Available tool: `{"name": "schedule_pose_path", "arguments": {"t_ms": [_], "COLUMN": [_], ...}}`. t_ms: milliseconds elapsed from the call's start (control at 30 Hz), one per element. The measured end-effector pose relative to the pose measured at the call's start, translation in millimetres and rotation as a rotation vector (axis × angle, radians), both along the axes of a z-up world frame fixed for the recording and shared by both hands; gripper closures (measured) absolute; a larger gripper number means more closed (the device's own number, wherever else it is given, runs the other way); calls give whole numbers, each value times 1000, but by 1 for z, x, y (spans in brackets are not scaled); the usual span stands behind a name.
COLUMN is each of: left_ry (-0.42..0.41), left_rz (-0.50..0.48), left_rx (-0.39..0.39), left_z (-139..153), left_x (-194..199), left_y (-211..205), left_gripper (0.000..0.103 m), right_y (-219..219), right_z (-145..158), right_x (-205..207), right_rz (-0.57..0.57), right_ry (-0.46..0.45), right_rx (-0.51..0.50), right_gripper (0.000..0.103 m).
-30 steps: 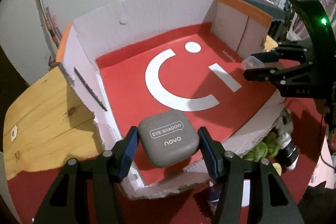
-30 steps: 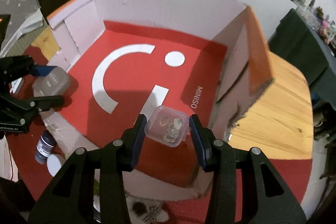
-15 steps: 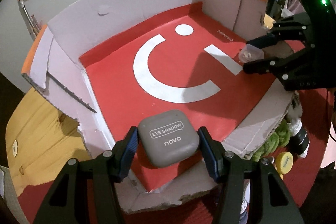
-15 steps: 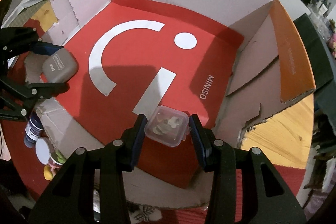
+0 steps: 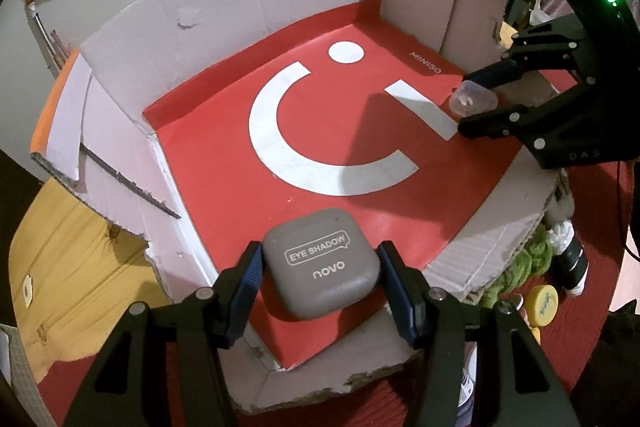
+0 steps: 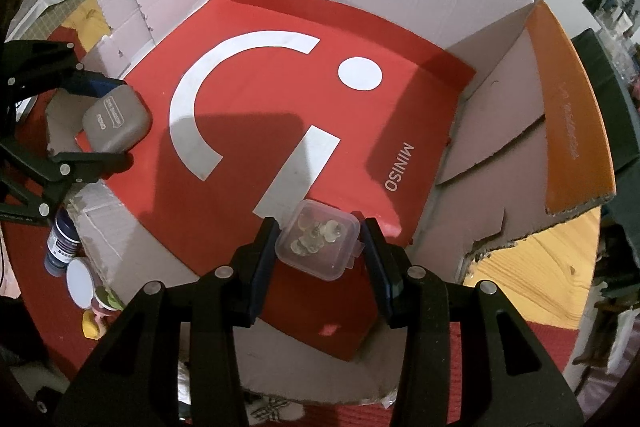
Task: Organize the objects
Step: 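Lower both held items onto the red box floor and open both grippers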
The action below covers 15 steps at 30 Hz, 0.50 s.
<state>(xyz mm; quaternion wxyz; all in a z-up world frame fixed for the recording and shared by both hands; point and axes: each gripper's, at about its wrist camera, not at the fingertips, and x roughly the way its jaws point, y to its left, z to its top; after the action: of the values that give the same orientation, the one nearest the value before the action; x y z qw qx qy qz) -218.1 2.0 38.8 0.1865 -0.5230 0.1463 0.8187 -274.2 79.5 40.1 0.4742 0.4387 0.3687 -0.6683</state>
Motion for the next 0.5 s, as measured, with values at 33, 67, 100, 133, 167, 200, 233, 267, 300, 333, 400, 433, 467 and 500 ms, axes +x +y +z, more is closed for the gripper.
{"name": "schedule_pose_path", "arguments": {"t_ms": [33,67,100,133,167,200,233,267,300,333,400,433,467,500], "left_ry": [-4,-6,-8,-9,-9,-10,-10,-11,-11,-11,-12,-13,-14,-15], "left_rz": [-2,-2,-3,-4,-4,-4,-3,-3,-2,-2,0,0,1,2], "left_rx": [0,0,0,-2,-2,-2,-2,-2,-2,-2,-1,-1,-1,0], "left_z": [1,1,1,4,3,4,4,3,3,3,4,3,4,4], "left_x": [0,0,0,3,3,3,4,4,4,4,4,3,3,3], "left_y": [-1,-1,-2,-5,-3,-4,-4,-4,-3,-3,-4,-3,-3,-3], "left_gripper": [43,43,43,43,43,43,43,42,42,43,43,43,43,43], "right_y": [2,3,5,7,9,10,13,15,17,19,20,23,25,27], "right_z": [0,1,1,2,3,3,4,5,5,6,6,7,8,9], "right_x": [0,0,-1,-1,-1,-1,-2,-2,-2,-2,-3,-3,-4,-4], "right_rz": [2,3,3,3,5,6,7,8,8,9,8,8,8,8], "right_ry": [1,1,-1,-1,0,0,-1,-1,-1,-1,-2,-3,-3,-4], "right_rx": [2,3,3,4,5,5,6,7,7,8,9,10,11,11], "right_gripper": [62,62,62,62,62,62,62,62,62,62,62,62,62,62]}}
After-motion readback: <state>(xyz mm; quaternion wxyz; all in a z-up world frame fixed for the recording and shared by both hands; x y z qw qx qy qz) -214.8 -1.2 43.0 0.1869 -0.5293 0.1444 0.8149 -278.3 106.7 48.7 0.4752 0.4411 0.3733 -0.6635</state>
